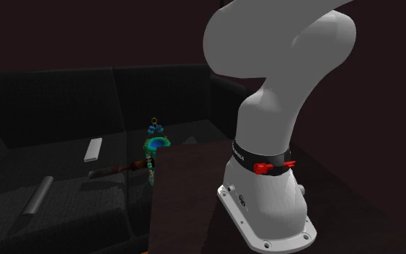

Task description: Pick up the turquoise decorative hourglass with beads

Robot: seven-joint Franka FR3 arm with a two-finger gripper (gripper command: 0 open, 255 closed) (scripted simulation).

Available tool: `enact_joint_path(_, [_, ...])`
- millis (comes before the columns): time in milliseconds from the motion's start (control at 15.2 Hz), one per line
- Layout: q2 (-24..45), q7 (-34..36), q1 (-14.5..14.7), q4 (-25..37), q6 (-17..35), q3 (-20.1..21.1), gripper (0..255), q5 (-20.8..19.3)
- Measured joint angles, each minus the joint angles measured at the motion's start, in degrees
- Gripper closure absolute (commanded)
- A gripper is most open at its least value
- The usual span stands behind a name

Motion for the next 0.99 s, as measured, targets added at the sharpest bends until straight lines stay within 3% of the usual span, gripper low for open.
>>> enact_joint_path(396, [1.3, 4.4, 0.2, -5.6, 4.3, 1.4, 0, 2.9])
enact_joint_path(990, [8.6, 13.5, 2.0, -16.0, 16.7, 5.2, 0, 10.9])
